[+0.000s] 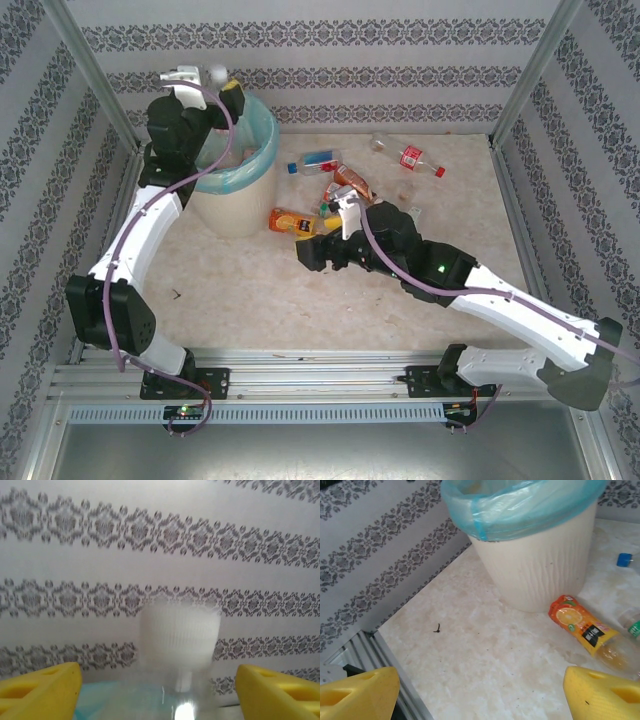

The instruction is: Put the plastic bottles in the bin

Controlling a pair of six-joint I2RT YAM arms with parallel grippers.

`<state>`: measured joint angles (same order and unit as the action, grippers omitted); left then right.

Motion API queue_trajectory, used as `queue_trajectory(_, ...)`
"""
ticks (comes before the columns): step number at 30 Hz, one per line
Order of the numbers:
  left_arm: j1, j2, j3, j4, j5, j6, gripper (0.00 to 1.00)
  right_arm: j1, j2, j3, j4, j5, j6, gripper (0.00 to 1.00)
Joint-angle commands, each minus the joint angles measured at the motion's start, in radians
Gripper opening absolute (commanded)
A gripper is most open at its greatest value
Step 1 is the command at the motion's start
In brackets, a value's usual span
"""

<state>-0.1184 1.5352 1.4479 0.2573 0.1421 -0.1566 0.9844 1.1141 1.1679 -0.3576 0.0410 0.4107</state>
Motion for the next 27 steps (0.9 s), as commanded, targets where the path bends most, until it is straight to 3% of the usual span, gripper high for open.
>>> queue_trajectory(1, -0.002, -0.032, -0.047, 0.169, -0.008, -0.046, 0.92, 0.005, -0.033, -0.013, 0.003, 0.072, 0.012, 0.85)
queue_trajectory(5, -0.002, -0.068, -0.085, 0.190, -0.024, -0.038, 0.91, 0.007, -0.029, -0.005, 0.012, 0.086, -0.004, 0.86)
queue_trajectory(19, 0.000, -0.162, -0.058, -0.168, -0.088, -0.030, 0.72, 0.006, 0.058, 0.045, 0.002, 0.068, -0.035, 0.85)
queue_trajectory(23, -0.001, -0.185, -0.014, -0.379, -0.074, -0.034, 0.60, 0.005, 0.110, 0.108, -0.038, 0.051, -0.066, 0.83)
queue_trajectory(27, -0.001, -0.059, 0.153, -0.736, -0.006, -0.016, 0.57, 0.005, 0.137, 0.118, -0.023, 0.032, -0.091, 0.83)
